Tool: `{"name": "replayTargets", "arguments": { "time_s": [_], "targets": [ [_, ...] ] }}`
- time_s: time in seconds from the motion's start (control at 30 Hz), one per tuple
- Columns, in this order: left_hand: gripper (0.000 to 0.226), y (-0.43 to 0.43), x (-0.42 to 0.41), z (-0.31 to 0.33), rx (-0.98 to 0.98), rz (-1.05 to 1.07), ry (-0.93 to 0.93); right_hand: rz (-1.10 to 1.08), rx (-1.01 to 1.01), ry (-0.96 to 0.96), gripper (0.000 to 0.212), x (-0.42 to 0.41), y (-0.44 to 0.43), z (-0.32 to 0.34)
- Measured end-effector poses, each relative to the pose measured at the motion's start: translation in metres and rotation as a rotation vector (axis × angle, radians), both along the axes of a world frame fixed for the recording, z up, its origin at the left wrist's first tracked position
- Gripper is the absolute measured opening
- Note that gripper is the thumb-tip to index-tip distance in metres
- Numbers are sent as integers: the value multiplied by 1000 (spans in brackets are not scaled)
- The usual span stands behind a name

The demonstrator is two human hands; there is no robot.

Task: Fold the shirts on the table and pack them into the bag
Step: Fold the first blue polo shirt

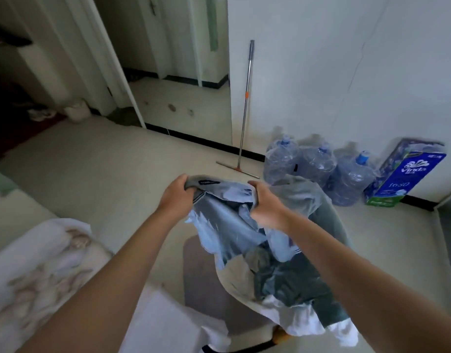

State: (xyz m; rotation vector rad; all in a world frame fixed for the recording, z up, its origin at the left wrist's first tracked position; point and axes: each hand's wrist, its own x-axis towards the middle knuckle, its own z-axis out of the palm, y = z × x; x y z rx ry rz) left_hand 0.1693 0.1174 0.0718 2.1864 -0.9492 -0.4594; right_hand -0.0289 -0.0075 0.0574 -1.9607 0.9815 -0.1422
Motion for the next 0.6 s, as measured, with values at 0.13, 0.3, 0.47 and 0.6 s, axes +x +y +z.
{"name": "replayTargets", "arguments": {
  "time_s": [0.13,0.3,0.47,0.6],
  "targets": [
    [14,66,25,29,0,24,-9,44,-109,-20,15,46,37,15],
    [38,189,59,56,45,7,-39,143,-395,-151,41,107,119,51],
    [49,328,84,76,-205,345,-179,281,-435,-290,43,155,237,82],
    [30,439,93,78,-44,369,-252,524,-330,-107,38,171,331,95]
  ]
}}
